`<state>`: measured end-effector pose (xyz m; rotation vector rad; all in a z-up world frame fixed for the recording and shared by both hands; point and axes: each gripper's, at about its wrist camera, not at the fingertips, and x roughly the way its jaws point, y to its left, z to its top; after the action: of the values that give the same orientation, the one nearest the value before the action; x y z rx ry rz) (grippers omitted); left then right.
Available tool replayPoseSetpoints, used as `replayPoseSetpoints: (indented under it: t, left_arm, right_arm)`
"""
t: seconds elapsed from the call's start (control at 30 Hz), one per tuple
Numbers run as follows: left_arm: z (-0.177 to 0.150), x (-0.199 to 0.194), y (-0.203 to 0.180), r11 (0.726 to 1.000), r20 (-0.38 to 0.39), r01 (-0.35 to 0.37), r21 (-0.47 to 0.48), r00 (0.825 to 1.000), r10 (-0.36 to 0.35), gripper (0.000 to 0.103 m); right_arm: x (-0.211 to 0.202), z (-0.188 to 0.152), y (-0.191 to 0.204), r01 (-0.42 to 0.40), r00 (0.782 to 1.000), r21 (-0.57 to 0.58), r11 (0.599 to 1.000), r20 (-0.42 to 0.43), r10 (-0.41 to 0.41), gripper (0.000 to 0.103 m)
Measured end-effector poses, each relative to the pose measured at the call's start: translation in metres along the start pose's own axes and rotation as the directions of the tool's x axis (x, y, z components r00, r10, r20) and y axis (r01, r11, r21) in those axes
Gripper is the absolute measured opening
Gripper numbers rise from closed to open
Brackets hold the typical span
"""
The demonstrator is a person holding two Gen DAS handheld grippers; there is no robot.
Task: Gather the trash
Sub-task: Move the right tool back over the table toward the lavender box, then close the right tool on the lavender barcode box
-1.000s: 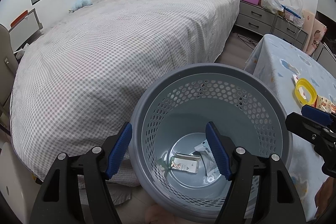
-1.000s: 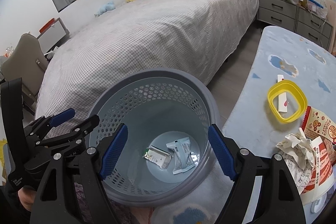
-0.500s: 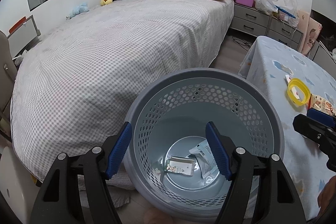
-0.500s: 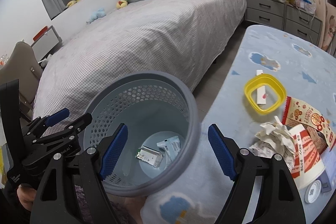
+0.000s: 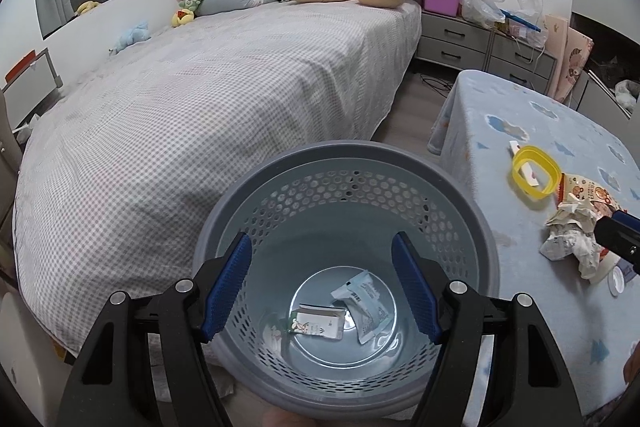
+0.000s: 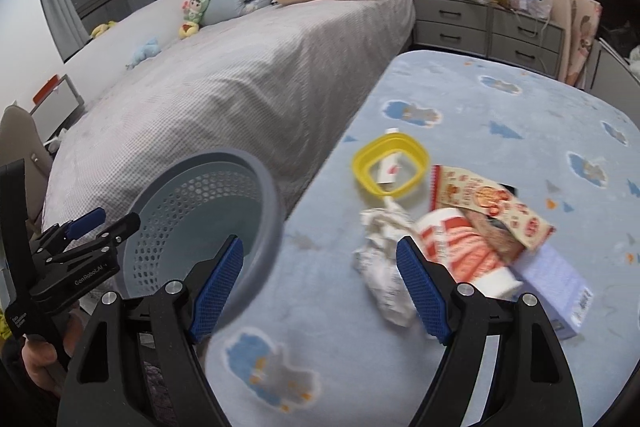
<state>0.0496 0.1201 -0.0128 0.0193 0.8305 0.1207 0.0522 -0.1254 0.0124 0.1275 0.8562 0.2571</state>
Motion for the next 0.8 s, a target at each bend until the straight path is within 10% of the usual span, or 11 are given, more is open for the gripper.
replayPoseSetpoints:
  t: [0.8]
  left_arm:
    - [-0.002,-0.004,-0.089,0.989,0.005,0.106,0.1,0.994,-0.107,0.07]
  right_arm:
    - [-0.041,-0.031,-0.153,0.224,0.974,0.09,0.97,-0.057,-0.219,0.077]
